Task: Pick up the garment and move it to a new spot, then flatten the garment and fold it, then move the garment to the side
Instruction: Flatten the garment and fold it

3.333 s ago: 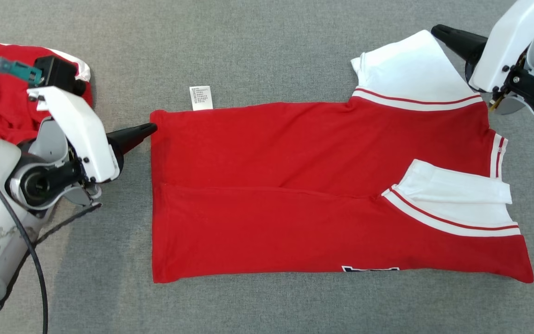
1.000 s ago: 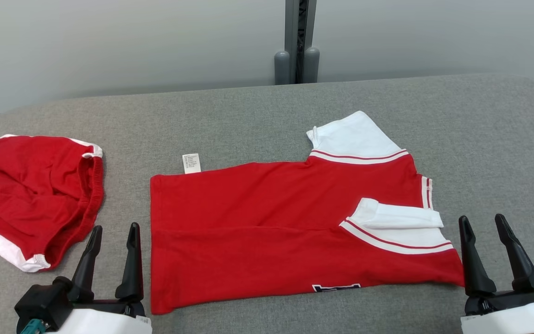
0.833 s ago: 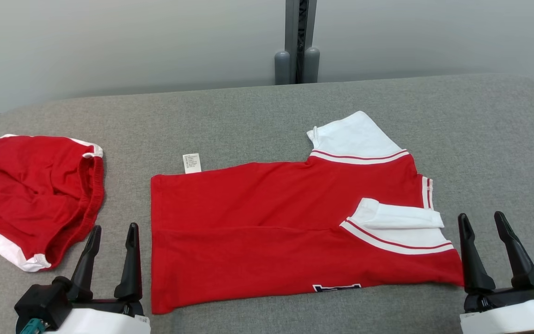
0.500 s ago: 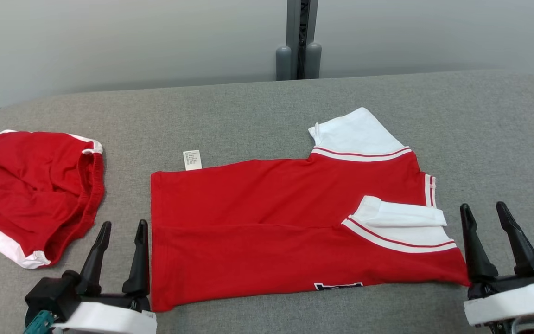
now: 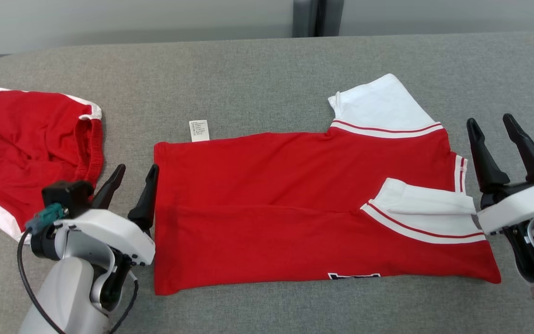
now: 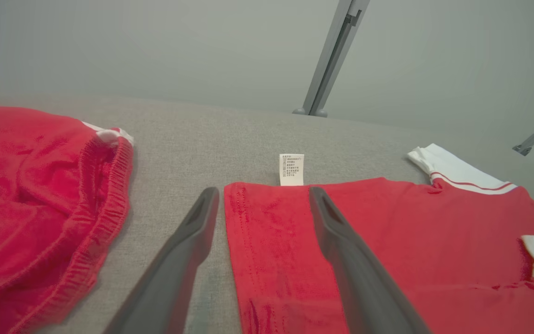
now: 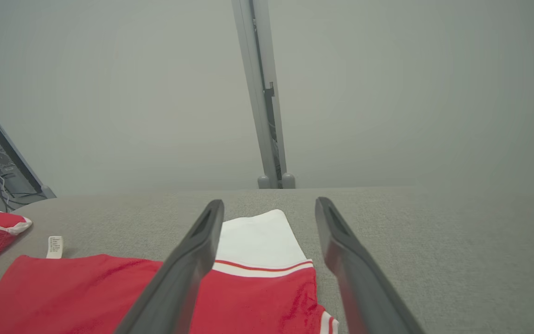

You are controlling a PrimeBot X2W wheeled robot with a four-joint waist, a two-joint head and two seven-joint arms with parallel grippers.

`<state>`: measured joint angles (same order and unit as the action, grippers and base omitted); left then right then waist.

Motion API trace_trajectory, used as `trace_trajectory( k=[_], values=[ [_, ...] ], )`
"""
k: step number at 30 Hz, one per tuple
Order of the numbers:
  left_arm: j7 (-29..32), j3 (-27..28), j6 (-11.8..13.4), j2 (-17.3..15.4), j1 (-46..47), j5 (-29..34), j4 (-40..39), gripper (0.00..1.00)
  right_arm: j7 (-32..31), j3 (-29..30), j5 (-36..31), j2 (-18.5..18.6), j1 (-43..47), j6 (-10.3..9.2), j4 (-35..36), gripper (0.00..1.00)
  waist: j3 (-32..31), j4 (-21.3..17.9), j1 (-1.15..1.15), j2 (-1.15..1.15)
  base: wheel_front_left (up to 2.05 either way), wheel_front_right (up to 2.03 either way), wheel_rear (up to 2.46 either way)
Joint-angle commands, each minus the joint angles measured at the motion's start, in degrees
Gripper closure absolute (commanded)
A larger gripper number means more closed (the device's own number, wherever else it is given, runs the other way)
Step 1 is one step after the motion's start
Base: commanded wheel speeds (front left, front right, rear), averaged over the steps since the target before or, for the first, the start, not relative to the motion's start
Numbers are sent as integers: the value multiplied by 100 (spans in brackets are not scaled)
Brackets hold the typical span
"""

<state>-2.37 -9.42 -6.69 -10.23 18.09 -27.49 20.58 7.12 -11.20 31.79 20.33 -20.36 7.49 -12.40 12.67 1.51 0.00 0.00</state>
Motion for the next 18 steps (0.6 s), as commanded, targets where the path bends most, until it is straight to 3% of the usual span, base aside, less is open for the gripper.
trace_trajectory(
  k=[1,7,18],
  values=[
    [141,-19,-30,-61,310,-103,248,0,-9,-110,86,99,-247,1,-102,0,138,65,0,0,0,0,0],
    [492,-214,-72,-129,1097,-295,1053,0,-287,-691,275,365,-1135,0,-610,0,466,4,0,0,0,0,0],
    [473,-727,-79,-115,1991,-498,1654,0,-595,-1669,898,738,-2630,0,-1619,0,954,142,0,0,0,0,0]
  ],
)
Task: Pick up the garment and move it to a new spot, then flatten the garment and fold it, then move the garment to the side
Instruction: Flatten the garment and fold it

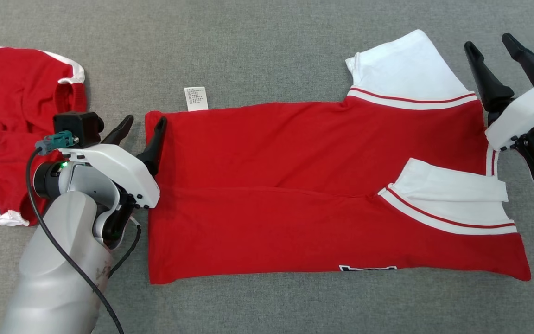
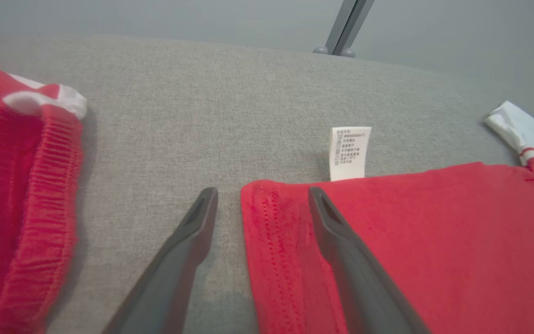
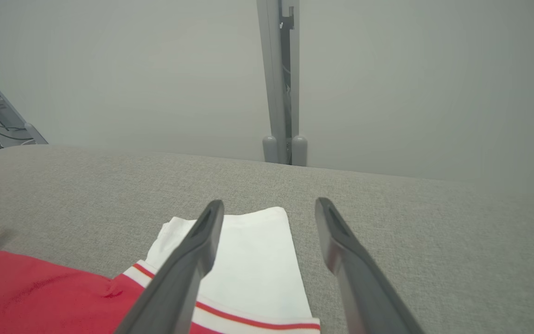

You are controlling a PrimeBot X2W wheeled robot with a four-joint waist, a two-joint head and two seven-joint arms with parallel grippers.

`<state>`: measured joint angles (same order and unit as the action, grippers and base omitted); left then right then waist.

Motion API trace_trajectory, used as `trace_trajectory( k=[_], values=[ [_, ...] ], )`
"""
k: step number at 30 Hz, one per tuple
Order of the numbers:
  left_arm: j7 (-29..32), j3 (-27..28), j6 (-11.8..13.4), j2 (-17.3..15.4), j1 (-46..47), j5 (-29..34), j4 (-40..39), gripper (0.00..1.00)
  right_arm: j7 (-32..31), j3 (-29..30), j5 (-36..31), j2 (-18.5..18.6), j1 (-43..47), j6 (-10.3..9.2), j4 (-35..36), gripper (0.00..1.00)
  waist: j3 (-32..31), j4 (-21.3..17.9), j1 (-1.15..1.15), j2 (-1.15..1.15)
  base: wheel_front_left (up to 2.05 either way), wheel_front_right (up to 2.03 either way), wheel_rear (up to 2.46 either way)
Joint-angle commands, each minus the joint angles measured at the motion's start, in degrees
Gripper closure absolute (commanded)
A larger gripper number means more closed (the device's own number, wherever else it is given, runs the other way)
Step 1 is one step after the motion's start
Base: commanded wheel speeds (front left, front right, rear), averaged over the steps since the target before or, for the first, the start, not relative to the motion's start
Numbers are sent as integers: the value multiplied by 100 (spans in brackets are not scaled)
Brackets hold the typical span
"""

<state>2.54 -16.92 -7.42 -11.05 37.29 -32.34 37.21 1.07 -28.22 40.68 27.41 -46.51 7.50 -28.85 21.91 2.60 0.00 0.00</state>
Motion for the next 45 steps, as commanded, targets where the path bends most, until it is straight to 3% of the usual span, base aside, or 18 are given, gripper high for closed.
trace_trajectory(
  k=[1,6,23,45],
  values=[
    [-50,-11,-5,-25,126,-32,54,0,45,-41,76,41,-118,-1,-68,0,49,45,0,0,0,0,0],
    [-130,-200,-7,15,307,-129,344,0,146,-447,379,19,-545,-1,-436,0,146,81,0,0,0,0,0],
    [-221,-845,-8,-24,766,-525,494,0,-399,-1614,1311,33,-1971,-1,-1780,0,651,327,0,0,0,0,0],
    [-298,-1250,-3,-86,925,-749,225,0,-1362,-2166,2121,-142,-2872,-1,-2878,0,1063,604,0,0,0,0,0]
  ],
)
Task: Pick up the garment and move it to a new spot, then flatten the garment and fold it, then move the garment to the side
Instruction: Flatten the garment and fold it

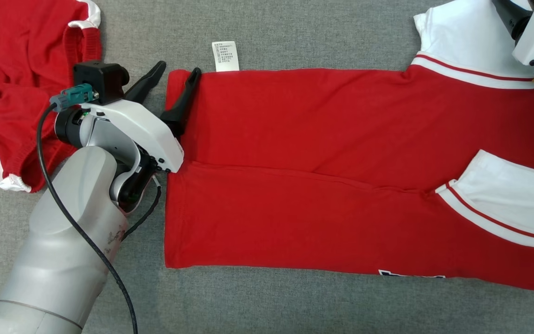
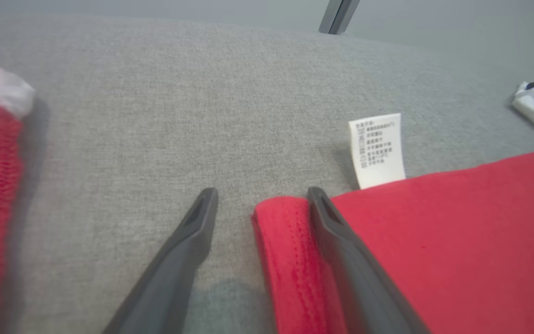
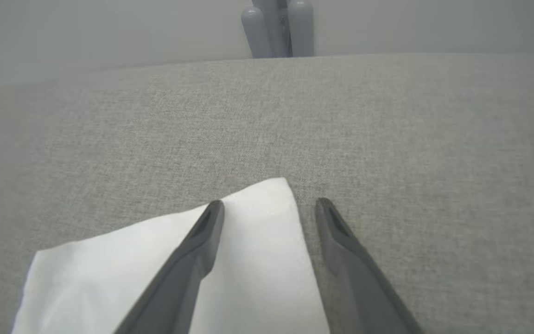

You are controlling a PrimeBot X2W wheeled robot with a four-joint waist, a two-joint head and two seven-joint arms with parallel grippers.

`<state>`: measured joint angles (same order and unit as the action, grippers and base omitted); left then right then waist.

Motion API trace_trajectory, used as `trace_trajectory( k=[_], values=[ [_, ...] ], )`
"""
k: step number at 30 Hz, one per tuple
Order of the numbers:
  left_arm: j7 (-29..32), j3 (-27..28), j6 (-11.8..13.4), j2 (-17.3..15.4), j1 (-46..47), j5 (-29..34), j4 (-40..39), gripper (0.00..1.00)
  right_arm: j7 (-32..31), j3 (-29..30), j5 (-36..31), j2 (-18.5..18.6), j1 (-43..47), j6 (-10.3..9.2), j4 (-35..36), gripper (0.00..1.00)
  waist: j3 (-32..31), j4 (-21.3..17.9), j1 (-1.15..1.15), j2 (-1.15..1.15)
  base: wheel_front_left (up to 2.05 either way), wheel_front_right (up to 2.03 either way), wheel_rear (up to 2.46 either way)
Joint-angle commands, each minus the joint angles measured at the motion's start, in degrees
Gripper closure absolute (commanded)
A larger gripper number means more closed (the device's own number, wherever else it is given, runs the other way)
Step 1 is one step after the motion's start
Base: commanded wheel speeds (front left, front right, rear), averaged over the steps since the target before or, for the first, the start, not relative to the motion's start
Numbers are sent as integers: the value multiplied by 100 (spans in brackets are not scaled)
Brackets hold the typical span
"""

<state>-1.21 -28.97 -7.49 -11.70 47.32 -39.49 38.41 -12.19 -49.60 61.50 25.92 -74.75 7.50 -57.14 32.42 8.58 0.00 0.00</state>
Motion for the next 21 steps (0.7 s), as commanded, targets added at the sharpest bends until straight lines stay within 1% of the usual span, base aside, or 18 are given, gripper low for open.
trace_trajectory(
  k=[1,5,6,7,8,9,10,11,12,14,15,21],
  values=[
    [79,-53,3,-25,-57,-35,103,0,-78,-68,44,-4,-49,-1,-55,0,25,13,0,0,0,0,0],
    [73,-88,4,-15,-15,-50,114,0,-157,-150,175,-68,-14,0,-43,0,53,26,0,0,0,0,0],
    [72,-93,4,-14,-14,-56,119,0,-166,-178,199,-70,-13,0,-26,21,53,26,0,0,0,0,0],
    [73,-102,4,-15,-15,-56,125,0,-165,-206,229,-73,-7,0,-10,55,49,24,0,0,0,0,0],
    [80,-114,4,-15,-20,-58,133,0,-158,-232,244,-71,0,0,5,80,43,21,0,0,0,0,0],
    [87,-124,3,-18,-26,-61,141,9,-130,-249,261,-65,7,0,31,100,34,16,0,0,0,0,0],
    [98,-136,3,-20,-35,-73,148,18,-95,-260,287,-50,13,-1,54,100,25,10,0,0,0,0,0],
    [113,-150,3,-21,-45,-87,153,34,-74,-277,318,-31,18,-1,76,100,16,5,0,0,0,0,0],
    [122,-160,3,-22,-51,-99,157,53,-63,-300,338,-14,22,-1,97,100,5,-1,0,0,0,0,0],
    [120,-178,2,-21,-56,-109,159,71,4,-342,378,25,15,-1,147,100,-13,-13,0,0,0,0,0],
    [115,-183,2,-29,-56,-122,160,100,56,-357,408,38,15,-1,177,100,-22,-19,0,0,0,0,0],
    [44,-218,2,-87,-68,-138,181,100,394,-408,583,100,37,-1,387,100,-118,-60,0,0,0,0,0]
  ],
)
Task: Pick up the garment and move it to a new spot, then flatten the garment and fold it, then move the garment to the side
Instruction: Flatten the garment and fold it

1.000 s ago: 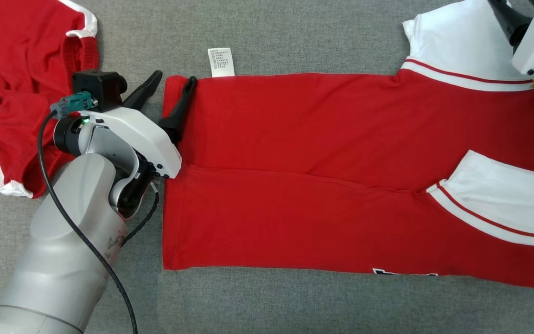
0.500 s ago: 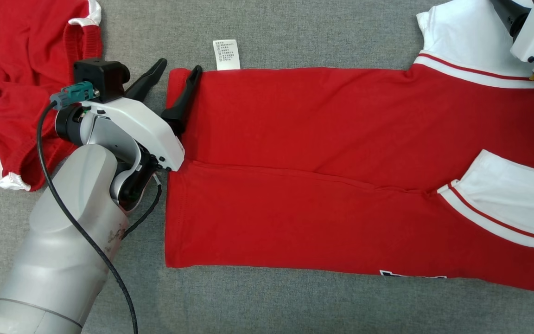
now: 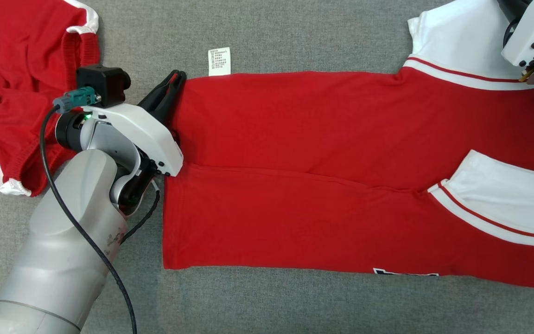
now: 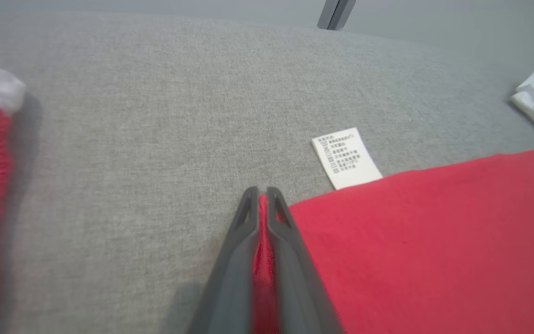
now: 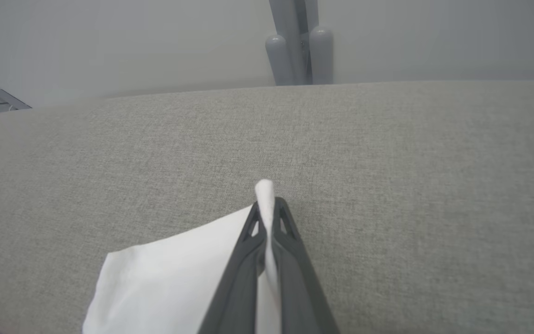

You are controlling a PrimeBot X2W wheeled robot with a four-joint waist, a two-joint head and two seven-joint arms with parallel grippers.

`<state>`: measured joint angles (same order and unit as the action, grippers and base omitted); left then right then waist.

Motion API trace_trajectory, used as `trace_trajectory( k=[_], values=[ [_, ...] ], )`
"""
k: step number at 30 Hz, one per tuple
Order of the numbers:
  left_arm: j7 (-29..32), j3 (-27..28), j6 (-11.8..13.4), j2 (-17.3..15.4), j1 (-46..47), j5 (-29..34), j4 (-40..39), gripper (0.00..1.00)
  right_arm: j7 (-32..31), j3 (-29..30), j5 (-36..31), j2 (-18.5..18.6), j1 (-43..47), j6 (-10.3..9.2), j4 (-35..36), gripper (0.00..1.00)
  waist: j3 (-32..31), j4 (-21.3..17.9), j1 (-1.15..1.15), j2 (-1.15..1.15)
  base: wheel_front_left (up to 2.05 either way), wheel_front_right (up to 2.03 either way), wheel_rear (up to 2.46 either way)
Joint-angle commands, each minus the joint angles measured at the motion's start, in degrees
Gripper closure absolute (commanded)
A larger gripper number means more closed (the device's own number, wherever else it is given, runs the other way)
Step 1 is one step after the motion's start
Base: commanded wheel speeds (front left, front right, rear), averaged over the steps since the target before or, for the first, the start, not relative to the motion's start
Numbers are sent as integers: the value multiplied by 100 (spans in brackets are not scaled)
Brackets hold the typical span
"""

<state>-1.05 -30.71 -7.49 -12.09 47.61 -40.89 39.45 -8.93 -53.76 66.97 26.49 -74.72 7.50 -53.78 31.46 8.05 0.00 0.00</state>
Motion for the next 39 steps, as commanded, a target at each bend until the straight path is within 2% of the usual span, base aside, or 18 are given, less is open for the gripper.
trace_trajectory(
  k=[1,11,22,32,39],
  values=[
    [-1,-42,3,-56,-100,-5,78,100,141,-4,63,54,44,-1,91,100,-46,-14,0,0,0,0,0],
    [-256,-41,2,-136,-216,-22,6,100,669,-213,398,208,282,-1,636,100,-357,-69,0,0,0,0,0],
    [-664,-318,1,-324,-671,-49,-494,100,1134,-618,882,511,751,-1,1324,100,-934,-214,0,0,0,0,0],
    [-821,-492,0,-593,-1191,-169,-824,100,1372,-1081,1339,830,1344,-1,2031,100,-1490,-376,0,0,0,0,0],
    [-842,-548,0,-779,-1433,-284,-763,100,1309,-1391,1583,988,1612,-1,2166,100,-1719,-425,0,0,0,0,0]
  ],
)
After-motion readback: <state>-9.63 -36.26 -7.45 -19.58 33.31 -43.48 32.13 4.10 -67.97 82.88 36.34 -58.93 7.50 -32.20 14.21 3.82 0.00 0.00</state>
